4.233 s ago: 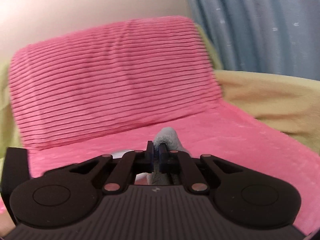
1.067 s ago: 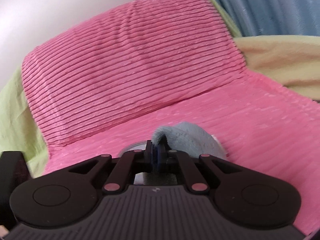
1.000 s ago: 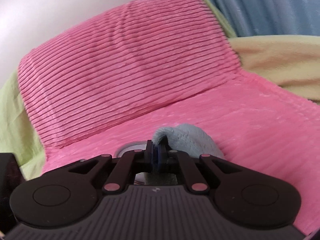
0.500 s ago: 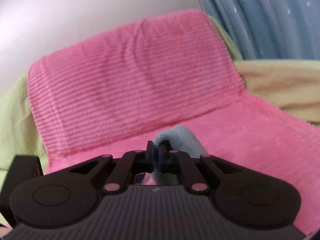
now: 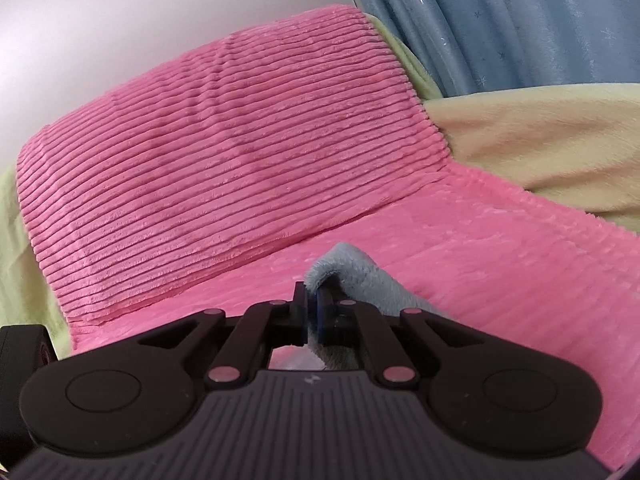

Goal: Clean container
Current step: 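Tilt the jar in the left tool to expose its base, then wipe the jar base with the cloth in the right tool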

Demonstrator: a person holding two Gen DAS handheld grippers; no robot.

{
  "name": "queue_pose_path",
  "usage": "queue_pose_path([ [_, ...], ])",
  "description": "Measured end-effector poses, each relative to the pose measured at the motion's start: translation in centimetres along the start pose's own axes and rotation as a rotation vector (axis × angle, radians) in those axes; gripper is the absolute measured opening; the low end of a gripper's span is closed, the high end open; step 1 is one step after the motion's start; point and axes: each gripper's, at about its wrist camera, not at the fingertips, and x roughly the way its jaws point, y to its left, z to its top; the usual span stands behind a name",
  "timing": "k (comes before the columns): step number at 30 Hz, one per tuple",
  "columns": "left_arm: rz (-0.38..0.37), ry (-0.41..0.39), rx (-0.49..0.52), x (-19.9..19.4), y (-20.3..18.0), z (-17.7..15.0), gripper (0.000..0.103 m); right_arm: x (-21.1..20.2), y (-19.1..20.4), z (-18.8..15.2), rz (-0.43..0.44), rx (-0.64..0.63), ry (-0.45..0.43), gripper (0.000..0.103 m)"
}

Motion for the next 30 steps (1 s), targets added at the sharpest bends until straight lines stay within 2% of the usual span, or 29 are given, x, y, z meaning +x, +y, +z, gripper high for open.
queue_pose_path([
  [6,-0.036,0.005,-0.045,0.1,1.2,0.0,0.086,0.0,0.3,-0.4,0.053,-0.053,0.041,0.003],
  [12,-0.057,-0.007,-0.072,0.1,1.8,-0.2,0.086,0.5,0.9,-1.3,0.219,-0.08,0.151,0.003],
  [23,-0.061,-0.011,-0.03,0.1,1.0,-0.2,0.086,1.3,-1.2,-0.8,0.101,0.046,0.063,0.001],
  [25,-0.073,-0.009,-0.056,0.0,1.4,-0.2,0.086,1.3,-0.8,-0.8,0.101,0.035,0.065,0.001],
  [27,-0.106,0.006,-0.129,0.1,2.2,-0.3,0.087,1.2,-0.6,-1.0,0.094,0.008,0.064,0.001],
  [30,-0.142,0.024,-0.195,0.6,3.0,-0.5,0.087,1.1,-0.9,-1.1,0.094,0.027,0.065,0.001],
])
